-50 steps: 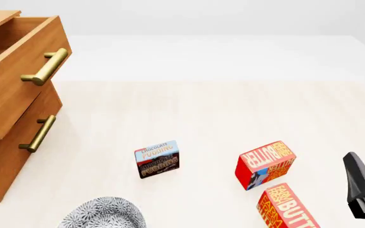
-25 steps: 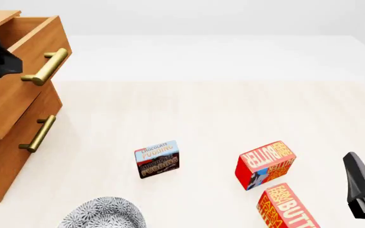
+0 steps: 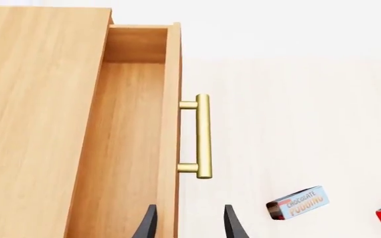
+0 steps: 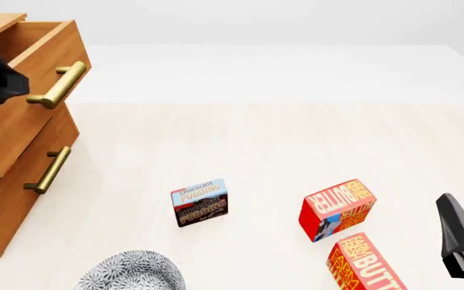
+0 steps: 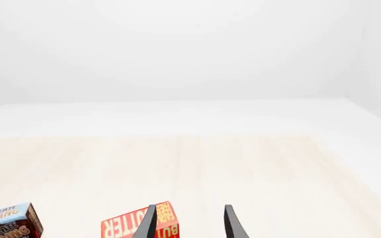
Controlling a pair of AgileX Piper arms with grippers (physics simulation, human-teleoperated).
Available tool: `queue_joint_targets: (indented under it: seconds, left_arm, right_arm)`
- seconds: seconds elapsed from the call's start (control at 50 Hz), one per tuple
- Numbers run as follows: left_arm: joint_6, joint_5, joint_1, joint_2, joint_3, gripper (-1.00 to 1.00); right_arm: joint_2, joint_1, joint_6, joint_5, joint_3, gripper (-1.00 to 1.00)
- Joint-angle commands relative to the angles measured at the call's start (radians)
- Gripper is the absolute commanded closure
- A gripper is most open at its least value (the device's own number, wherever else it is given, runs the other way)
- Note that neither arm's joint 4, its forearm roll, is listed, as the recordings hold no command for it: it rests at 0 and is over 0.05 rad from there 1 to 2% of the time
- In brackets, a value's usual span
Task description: Put the chocolate pudding in the top drawer of the cabinet and close it.
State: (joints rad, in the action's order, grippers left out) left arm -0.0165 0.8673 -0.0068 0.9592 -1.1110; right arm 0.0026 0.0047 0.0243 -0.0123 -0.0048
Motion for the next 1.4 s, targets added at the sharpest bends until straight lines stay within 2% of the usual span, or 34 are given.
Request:
queue_joint_targets:
  seconds: [0.02,0.4,0.84,1.02,1.22,1.4]
  left_arm:
    - [0.003,-0.068,0.007,0.063,0.163,-1.0]
    - [-0.095,-0.161,-0.163,0.115,0.272,-1.0]
    - [-0.131,-0.19,-0.299,0.142,0.288,-1.0]
    - [-0.153,-0.189,-0.353,0.166,0.262,-1.0]
    - [-0.166,-0.237,-0.423,0.218,0.278,-1.0]
    - [-0.192,-0.215,-0.471,0.219,0.238,-1.0]
  right_arm:
    - [0.002,0.0,-0.003,0.004,0.001,-1.0]
    - [0.002,-0.001,-0.003,0.004,0.001,-1.0]
    - [0.002,-0.001,-0.003,0.004,0.001,-1.0]
    - [0.002,-0.001,-0.003,0.004,0.001,-1.0]
    - [0.002,0.0,-0.003,0.004,0.001,-1.0]
    - [0.002,-0.001,-0.003,0.004,0.001,-1.0]
